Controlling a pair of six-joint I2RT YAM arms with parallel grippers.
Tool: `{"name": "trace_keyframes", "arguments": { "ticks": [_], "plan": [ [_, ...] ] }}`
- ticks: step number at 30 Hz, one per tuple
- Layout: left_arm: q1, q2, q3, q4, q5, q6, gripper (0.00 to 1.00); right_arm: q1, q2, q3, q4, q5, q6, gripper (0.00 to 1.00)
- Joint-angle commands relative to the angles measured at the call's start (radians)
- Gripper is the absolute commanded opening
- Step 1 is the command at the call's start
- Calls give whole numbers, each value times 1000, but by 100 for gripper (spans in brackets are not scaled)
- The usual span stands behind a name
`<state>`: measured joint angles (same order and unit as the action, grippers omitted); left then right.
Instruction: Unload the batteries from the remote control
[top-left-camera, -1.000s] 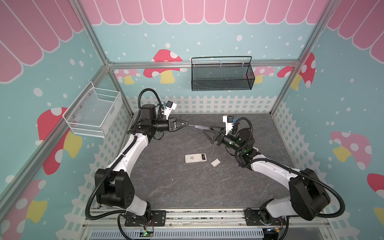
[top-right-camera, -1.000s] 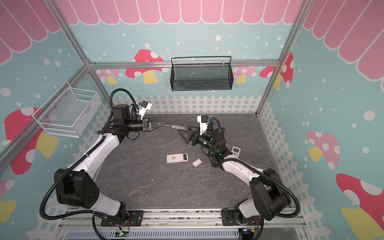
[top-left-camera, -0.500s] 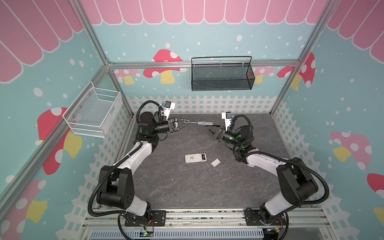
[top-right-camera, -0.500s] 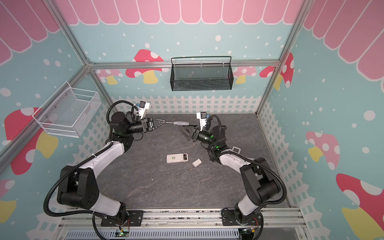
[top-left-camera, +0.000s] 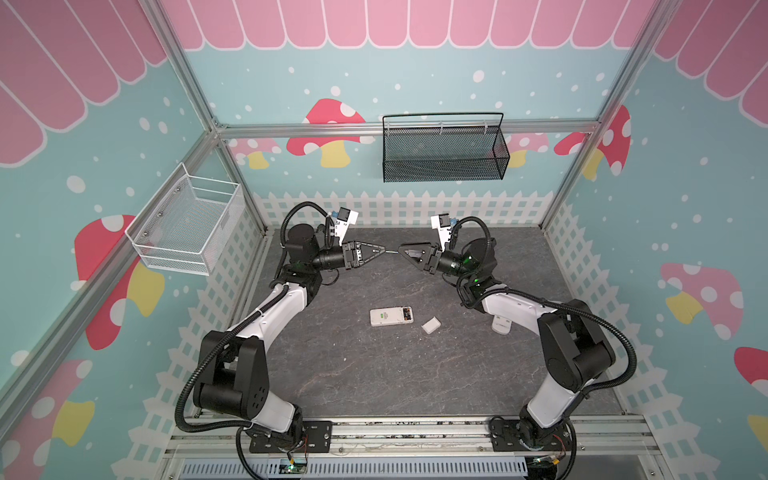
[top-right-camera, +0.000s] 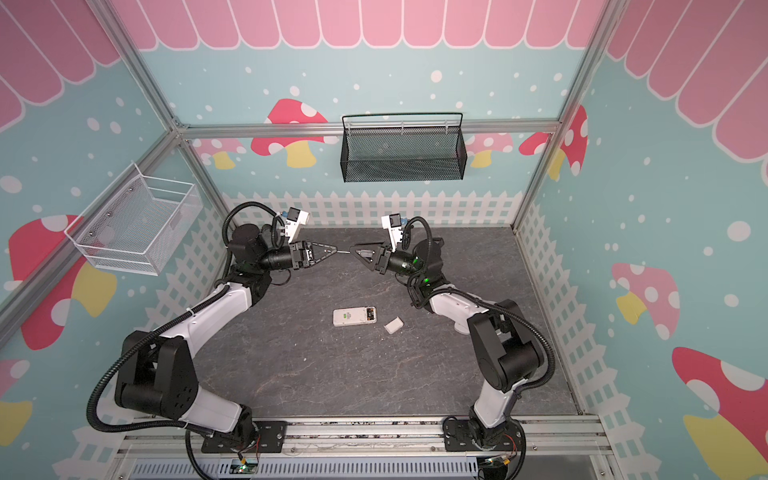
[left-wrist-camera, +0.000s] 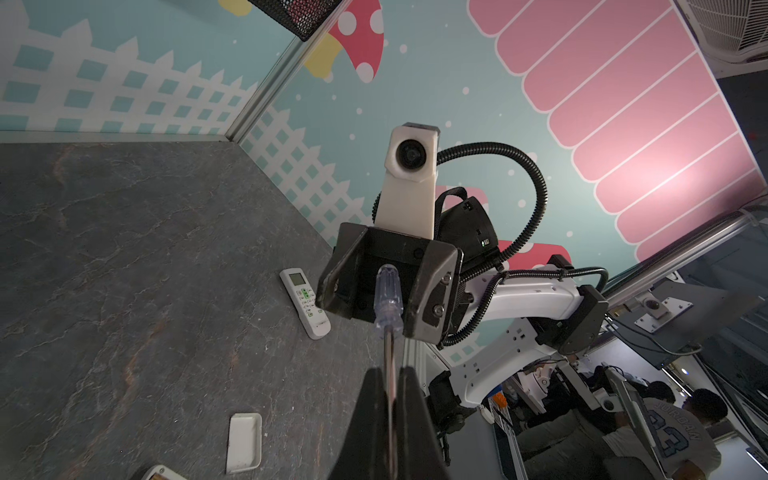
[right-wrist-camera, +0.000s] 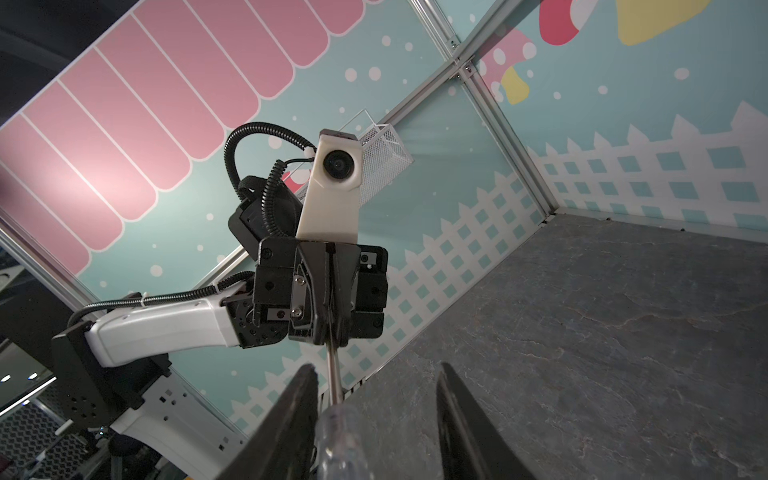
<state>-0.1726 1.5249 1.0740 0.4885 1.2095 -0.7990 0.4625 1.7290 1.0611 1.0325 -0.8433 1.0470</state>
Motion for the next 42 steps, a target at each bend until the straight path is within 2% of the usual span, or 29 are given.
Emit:
{"name": "trace_keyframes", "arguments": {
  "ticks": [1,8,9,11,12,15,16,17,19,21,23,25,30,32,35,39,42],
  "plan": [
    [-10,1,9,-16,19,35,0,4,7,19,-3,-30,-11,37],
    [-6,10,27,-59,16,68,0,1,1,1,-39,-41,-40,3],
    [-3,12,29,-66,15,72,0,-2,-1,-1,-44,-40,-38,0],
    [-1,14,39,-88,16,79,0,-4,-16,-19,-42,-42,-34,0],
    [-1,15,45,-101,17,90,5,-5,-32,-36,-43,-42,-45,0],
    [9,15,64,-172,25,163,31,-24,-82,-98,-69,-30,-85,0],
    [16,16,77,-213,24,192,36,-36,-98,-121,-75,-24,-84,0],
    [28,18,93,-292,16,237,41,-53,-120,-152,-73,-20,-79,0],
    [42,23,155,-533,-25,403,46,-82,-178,-213,-86,-17,-93,0],
    [33,27,225,-840,-116,667,54,-111,-249,-259,-179,-11,-172,0],
    [16,33,258,-1003,-198,851,61,-133,-306,-274,-317,8,-268,0],
    [3,42,272,-1094,-266,968,64,-149,-356,-274,-456,22,-360,0],
    [-60,68,252,-1221,-386,1245,72,-160,-471,-277,-718,101,-606,0],
    [-102,83,229,-1271,-429,1353,79,-160,-504,-278,-800,144,-691,0],
    [-170,112,205,-1312,-580,1489,86,-160,-564,-310,-865,165,-820,0],
    [-232,162,193,-1314,-704,1551,99,-160,-637,-374,-902,207,-979,0],
    [-275,201,196,-1316,-762,1597,99,-160,-661,-381,-966,211,-1064,0]
  ]
}}
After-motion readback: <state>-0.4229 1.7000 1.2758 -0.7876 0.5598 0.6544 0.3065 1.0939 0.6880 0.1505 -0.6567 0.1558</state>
